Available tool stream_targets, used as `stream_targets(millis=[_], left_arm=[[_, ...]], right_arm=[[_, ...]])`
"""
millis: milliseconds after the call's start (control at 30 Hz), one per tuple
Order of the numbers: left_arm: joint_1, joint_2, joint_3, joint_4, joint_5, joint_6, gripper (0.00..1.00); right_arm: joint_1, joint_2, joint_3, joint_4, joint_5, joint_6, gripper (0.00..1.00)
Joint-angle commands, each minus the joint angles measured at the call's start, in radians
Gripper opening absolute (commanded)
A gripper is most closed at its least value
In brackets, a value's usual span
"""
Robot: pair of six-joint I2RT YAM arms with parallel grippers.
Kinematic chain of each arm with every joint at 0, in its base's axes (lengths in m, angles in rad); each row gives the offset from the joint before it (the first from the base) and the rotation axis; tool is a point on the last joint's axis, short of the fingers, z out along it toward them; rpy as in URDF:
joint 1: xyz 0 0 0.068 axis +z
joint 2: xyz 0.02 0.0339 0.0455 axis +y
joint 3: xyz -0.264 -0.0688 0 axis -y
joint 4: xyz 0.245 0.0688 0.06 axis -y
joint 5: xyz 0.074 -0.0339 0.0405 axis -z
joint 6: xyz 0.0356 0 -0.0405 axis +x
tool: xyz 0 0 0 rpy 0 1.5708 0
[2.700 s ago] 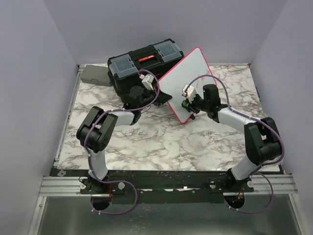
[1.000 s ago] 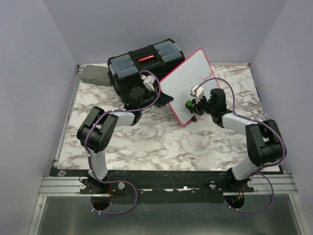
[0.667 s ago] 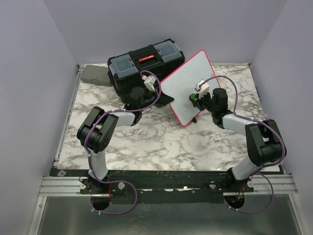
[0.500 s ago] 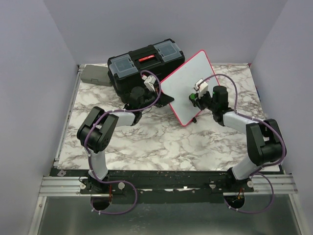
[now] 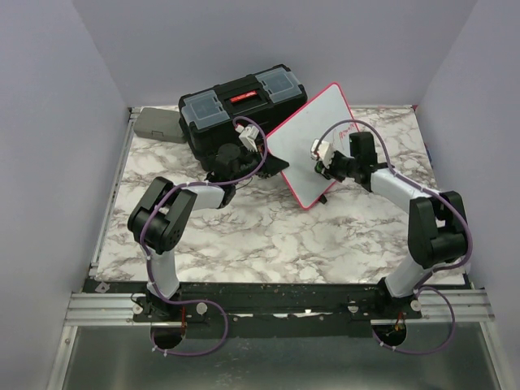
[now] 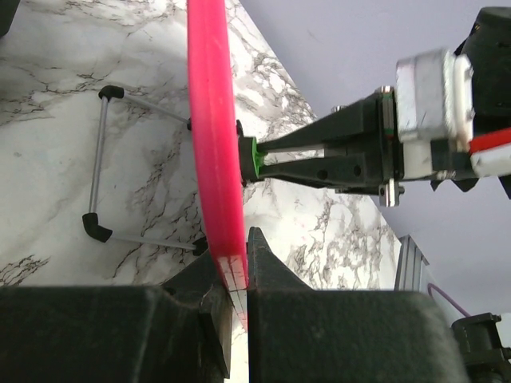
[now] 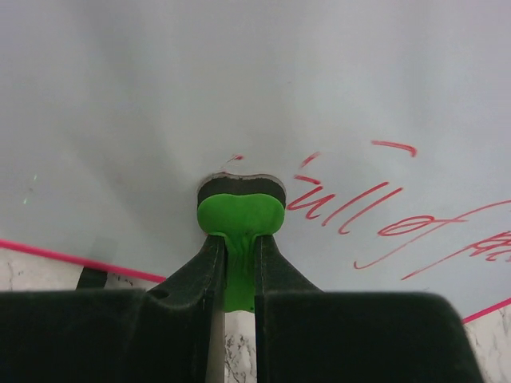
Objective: Erase the whiteboard
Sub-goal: Erase the whiteboard at the whiteboard stand.
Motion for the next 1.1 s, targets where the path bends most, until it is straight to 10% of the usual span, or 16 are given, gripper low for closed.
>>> stream_targets(millis=[0,233,600,1067], left_arm=[[-0.048,0.004,0.028,0.026,0.151,-0.043,0.00],[-0.048,0.003,0.018,0.035,0.151,-0.043,0.00],[-0.048,0.007,0.019,0.040,0.151,-0.045,0.00],[-0.054,0.012,0.026,0.032,0.149,-0.046,0.00]], right_arm=[[0.017,0.057,-0.064,-0.260,-0.035,-0.147,0.01],[0.017,0.034,-0.066,-0.262,-0.125,-0.134,0.01],[0.017,-0.077,-0.195,0.413,0.068,0.539,0.01],[0.017,-0.064,-0.160,0.400,0.078,0.631,0.01]])
